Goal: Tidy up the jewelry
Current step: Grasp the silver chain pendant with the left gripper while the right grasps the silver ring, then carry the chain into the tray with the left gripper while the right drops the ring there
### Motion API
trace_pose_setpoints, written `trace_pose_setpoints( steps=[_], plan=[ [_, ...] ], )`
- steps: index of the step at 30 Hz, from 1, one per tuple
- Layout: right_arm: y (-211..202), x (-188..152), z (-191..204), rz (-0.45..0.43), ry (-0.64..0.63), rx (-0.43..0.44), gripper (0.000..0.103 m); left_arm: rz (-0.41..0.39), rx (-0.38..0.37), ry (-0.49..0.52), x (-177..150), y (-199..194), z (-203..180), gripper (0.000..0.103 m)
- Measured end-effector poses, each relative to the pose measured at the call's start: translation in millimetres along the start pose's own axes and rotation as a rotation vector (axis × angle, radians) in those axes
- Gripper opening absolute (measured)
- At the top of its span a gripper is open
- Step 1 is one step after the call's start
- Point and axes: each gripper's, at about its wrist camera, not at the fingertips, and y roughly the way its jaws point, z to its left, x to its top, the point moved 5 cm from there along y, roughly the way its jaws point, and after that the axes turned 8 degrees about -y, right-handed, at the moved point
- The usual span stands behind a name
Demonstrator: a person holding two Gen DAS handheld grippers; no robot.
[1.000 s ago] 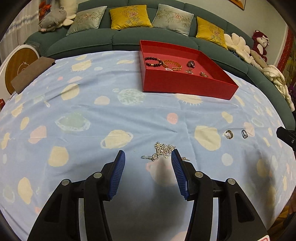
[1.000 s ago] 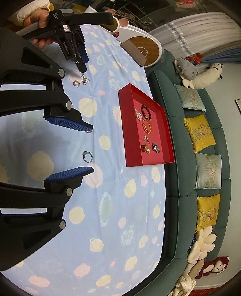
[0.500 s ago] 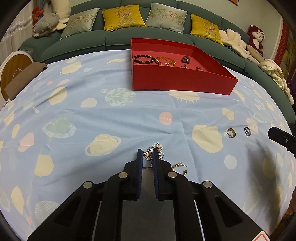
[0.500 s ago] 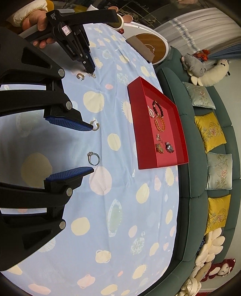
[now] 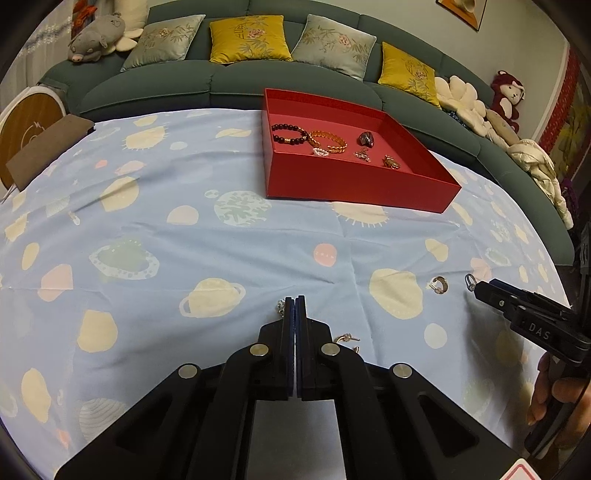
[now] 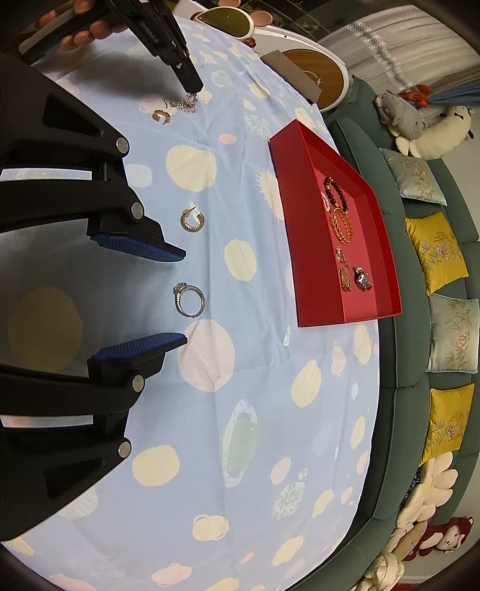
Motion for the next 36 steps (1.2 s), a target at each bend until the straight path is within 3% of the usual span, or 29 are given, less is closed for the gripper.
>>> trace_pose_setpoints(
  steps=[5, 16, 23, 36],
  plan=[
    [10, 3, 1, 0.008, -0.013, -0.019, 0.038, -0.007, -0.009, -0.007, 2, -5, 2, 0.000],
    [18, 5, 10, 0.014, -0.064, -0.054, 0.020, -0.015, -0.028, -0.012, 4, -11, 3, 0.000],
    [16, 5, 8, 0.009, -0.062, -0.054, 0.020, -0.021, -0.042, -0.017, 6, -16, 1, 0.000],
    [-38, 44, 17, -0.147, -0.036, 0.034, 0.020, -0.108, -0.148, -0.010, 46, -51, -31, 0.000]
  ],
)
